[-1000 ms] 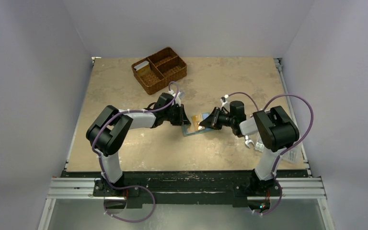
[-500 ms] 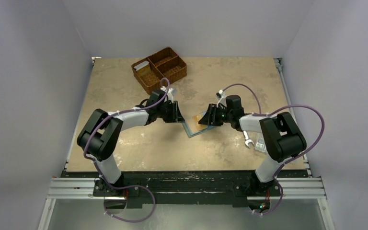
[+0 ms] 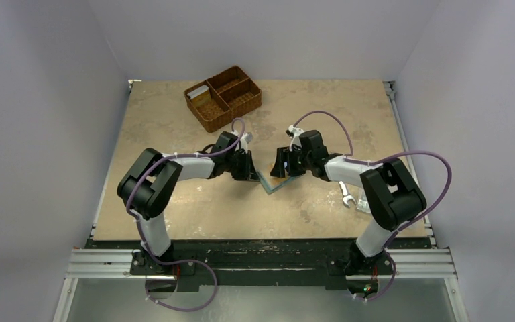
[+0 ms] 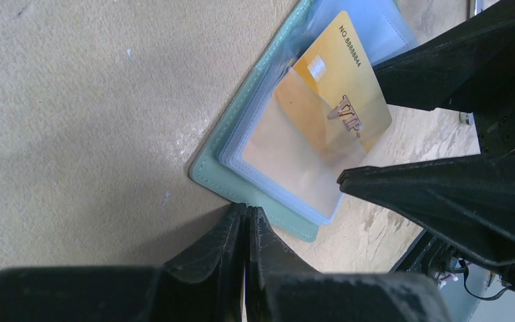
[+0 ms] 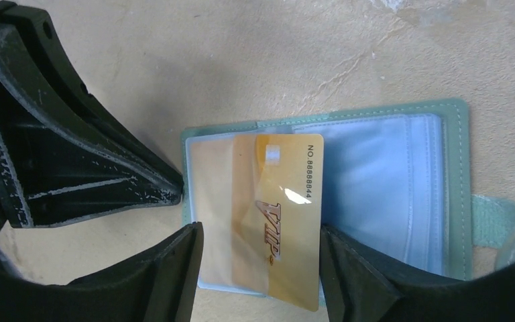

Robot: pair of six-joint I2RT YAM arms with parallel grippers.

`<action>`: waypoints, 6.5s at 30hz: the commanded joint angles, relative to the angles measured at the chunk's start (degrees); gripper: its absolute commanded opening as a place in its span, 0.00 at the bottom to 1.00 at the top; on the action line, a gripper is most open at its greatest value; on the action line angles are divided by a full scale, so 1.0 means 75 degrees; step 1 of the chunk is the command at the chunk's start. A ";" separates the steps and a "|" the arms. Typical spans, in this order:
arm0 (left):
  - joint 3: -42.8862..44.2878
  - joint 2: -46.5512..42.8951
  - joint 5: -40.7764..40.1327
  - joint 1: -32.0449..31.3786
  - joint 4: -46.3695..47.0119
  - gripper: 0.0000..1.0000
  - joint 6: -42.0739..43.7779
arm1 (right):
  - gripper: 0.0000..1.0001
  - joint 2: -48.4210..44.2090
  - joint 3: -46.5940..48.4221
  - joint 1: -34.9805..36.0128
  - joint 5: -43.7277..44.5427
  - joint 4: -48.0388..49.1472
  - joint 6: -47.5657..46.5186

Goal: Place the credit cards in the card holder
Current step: Insert the credit card into the card holder, then pick up the credit card from the storage box.

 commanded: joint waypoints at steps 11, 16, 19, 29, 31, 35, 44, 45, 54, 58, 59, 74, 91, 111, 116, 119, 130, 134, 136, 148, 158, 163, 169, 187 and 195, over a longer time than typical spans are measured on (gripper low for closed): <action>0.0228 0.0360 -0.0550 -0.0103 -0.0280 0.03 0.0448 | 0.82 0.0092 0.0361 0.0128 0.0557 -0.0544 -0.0391; 0.0219 0.0350 -0.0566 -0.0099 -0.0263 0.02 0.0509 | 0.83 0.0169 0.0352 0.0099 0.0218 0.0057 -0.0230; 0.0276 0.0377 -0.0608 -0.0091 -0.0300 0.02 0.0552 | 0.83 0.0227 0.0376 0.0091 0.0531 0.0203 -0.0467; 0.0304 0.0464 -0.0647 0.0040 -0.0397 0.01 0.0697 | 0.92 0.0132 0.0313 -0.0080 0.0530 0.0845 -0.0444; 0.0306 0.0474 -0.0635 0.0070 -0.0386 0.01 0.0700 | 0.92 0.0180 0.0382 -0.0118 0.0404 0.0876 -0.0439; 0.0289 0.0454 -0.0620 0.0094 -0.0386 0.00 0.0718 | 0.92 0.0278 0.0406 -0.0141 0.0065 0.1081 -0.0497; 0.0292 0.0509 -0.0597 0.0111 -0.0338 0.00 0.0709 | 0.88 0.0418 0.0300 -0.0135 -0.0917 0.1504 -0.0512; 0.0297 0.0522 -0.0600 0.0122 -0.0339 0.00 0.0699 | 0.87 0.0322 0.0175 -0.0131 -0.1112 0.1614 -0.0513; 0.0540 0.0620 -0.0474 0.0123 -0.0277 0.00 0.0598 | 0.77 0.0083 -0.0611 0.0202 -0.1795 0.2213 -0.0248; 0.0414 0.0585 -0.0316 0.0108 -0.0047 0.00 0.0411 | 0.79 -0.0168 -0.0795 0.0205 -0.1705 0.2788 0.0520; 0.0368 0.0575 -0.0241 0.0106 0.0049 0.00 0.0339 | 0.79 -0.0235 -0.0754 0.0205 -0.1518 0.2807 0.0779; 0.0137 -0.0935 0.0158 0.0782 -0.0809 0.31 0.0748 | 0.88 -0.1870 -0.1013 0.0011 0.0664 0.0806 0.0920; -0.0536 0.0167 0.0037 -0.0292 0.0864 0.12 -0.0731 | 0.80 -0.1030 -0.1478 0.0529 -0.0326 0.1789 0.1509; 0.1834 -0.2927 -0.3030 0.0358 -0.4277 0.57 0.3671 | 0.89 -0.3917 -0.2038 0.0794 0.2561 0.1060 0.0282; 0.4228 -0.1885 -0.3939 0.1072 -0.5361 0.82 0.5019 | 0.89 -0.3733 -0.2319 0.0801 0.1882 0.1688 0.0335; 0.5638 -0.1009 -0.4914 0.1089 -0.5580 0.87 0.5717 | 0.88 -0.3649 -0.2456 0.0800 0.1563 0.1944 0.0361; 0.8511 0.2045 -0.7427 0.1469 -0.5662 0.85 0.8051 | 0.88 -0.3694 -0.2692 0.0808 0.1511 0.2206 0.0470; 0.9198 0.2924 -0.7186 0.1651 -0.5713 0.80 0.8197 | 0.88 -0.3422 -0.2722 0.0798 0.1517 0.2401 0.0486; 0.9384 0.3309 -0.7231 0.1661 -0.5691 0.78 0.8324 | 0.88 -0.3252 -0.2647 0.0797 0.1483 0.2362 0.0488; 0.9647 0.4315 -0.7658 0.1931 -0.4707 0.67 0.8912 | 0.88 -0.2523 -0.2444 0.0790 0.1565 0.2347 0.0435; 0.9674 0.4525 -0.7379 0.2193 -0.3835 0.66 0.9229 | 0.87 -0.2183 -0.2384 0.0691 0.1497 0.2385 0.0434; 0.9652 0.4647 -0.7302 0.2273 -0.3587 0.62 0.9306 | 0.87 -0.2095 -0.2350 0.0635 0.1467 0.2382 0.0427; 0.9511 0.4729 -0.7104 0.2295 -0.3195 0.59 0.9217 | 0.87 -0.2040 -0.2324 0.0620 0.1417 0.2385 0.0411; 0.9050 0.4928 -0.7081 0.2483 -0.2393 0.58 0.9349 | 0.87 -0.2043 -0.2371 0.0600 0.1363 0.2452 0.0399; 0.9132 0.5128 -0.6993 0.2484 -0.2398 0.56 0.9348 | 0.87 -0.2006 -0.2359 0.0603 0.1338 0.2452 0.0388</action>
